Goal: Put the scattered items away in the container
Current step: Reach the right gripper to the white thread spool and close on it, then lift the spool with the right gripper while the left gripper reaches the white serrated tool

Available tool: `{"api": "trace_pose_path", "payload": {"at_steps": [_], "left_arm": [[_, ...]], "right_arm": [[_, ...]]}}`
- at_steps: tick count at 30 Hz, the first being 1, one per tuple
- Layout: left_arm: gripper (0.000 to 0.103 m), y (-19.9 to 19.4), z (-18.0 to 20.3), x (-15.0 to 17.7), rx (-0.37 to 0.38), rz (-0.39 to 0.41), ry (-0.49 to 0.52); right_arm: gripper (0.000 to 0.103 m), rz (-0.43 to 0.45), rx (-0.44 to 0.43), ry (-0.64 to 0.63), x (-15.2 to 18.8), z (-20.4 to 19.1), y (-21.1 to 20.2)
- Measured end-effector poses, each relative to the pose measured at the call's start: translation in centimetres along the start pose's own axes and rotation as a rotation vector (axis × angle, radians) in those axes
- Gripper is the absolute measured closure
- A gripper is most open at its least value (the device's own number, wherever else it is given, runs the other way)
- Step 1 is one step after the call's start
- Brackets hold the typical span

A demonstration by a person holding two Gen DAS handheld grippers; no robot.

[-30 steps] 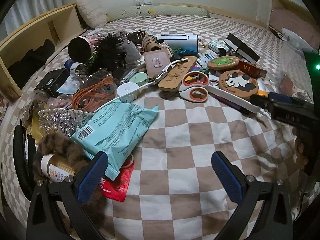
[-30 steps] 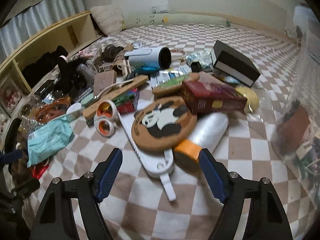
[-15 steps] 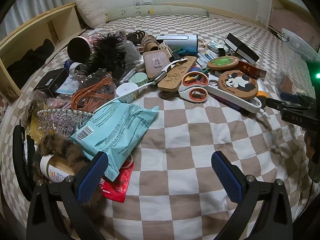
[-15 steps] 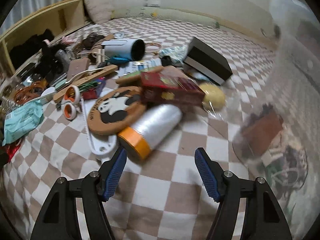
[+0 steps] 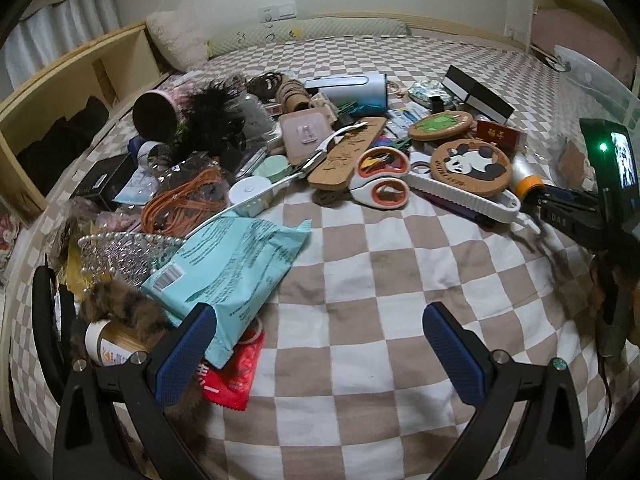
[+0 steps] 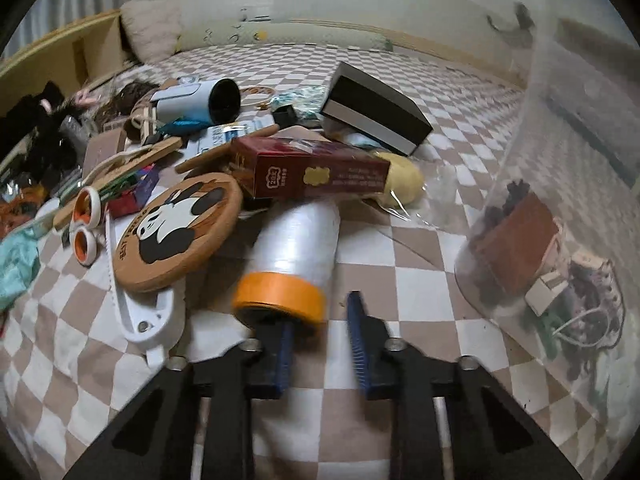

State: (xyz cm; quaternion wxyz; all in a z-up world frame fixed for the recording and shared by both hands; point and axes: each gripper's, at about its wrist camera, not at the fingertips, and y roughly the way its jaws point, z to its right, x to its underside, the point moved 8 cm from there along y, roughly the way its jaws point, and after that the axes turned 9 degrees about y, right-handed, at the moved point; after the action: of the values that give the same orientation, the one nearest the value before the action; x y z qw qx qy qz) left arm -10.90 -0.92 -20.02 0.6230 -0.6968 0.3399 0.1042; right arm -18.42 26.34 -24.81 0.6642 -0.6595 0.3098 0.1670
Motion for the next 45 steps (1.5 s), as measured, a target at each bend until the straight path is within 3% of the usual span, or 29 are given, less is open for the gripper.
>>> {"api": "trace_pose_path", "payload": {"at_steps": [6,15,22,26,33,36,39,45], "left_arm": [[0.000,0.4,3.6,-0.7,0.094,-0.001,-0.037],[0.000,1.8,11.7,-5.1,0.165,0.053,-0.022],[0.000,4.9,15.3,-7.1,0.104,0.054,0.019],[0.000,7.3,13.7,-5.9,-0.014,0.001,0.007],[0.000,7.1,5.5,-4.1,-0.133,-0.011,-0.177],[0.000,6.1,4.8,-3.8,-0.051,0.011,-0.211],[0.000,5.6,7.4,-4.5,0.041,0.020,-0.178],[0.000,5.8,12.8,-7.3,0.004,0.066,0.006]], "right_arm": [[0.095,0.024,-0.015,0.036,-0.6,2.0,-2.6],[0.096,-0.005,0.014,0.055,2.8,6.1,-6.8],[0.096,-0.007,0.031,0.127,4.2,8.5,-7.9],[0.096,0.010,0.035,0.126,3.7,8.4,-8.3],[0.096,0.013,0.012,0.121,3.6,7.7,-8.4],[0.096,0.010,0.005,0.115,3.7,7.4,-8.5],[0.096,0.010,0.000,0.115,3.6,7.2,-8.6],[0.096,0.007,0.008,0.116,3.6,7.2,-8.8]]}}
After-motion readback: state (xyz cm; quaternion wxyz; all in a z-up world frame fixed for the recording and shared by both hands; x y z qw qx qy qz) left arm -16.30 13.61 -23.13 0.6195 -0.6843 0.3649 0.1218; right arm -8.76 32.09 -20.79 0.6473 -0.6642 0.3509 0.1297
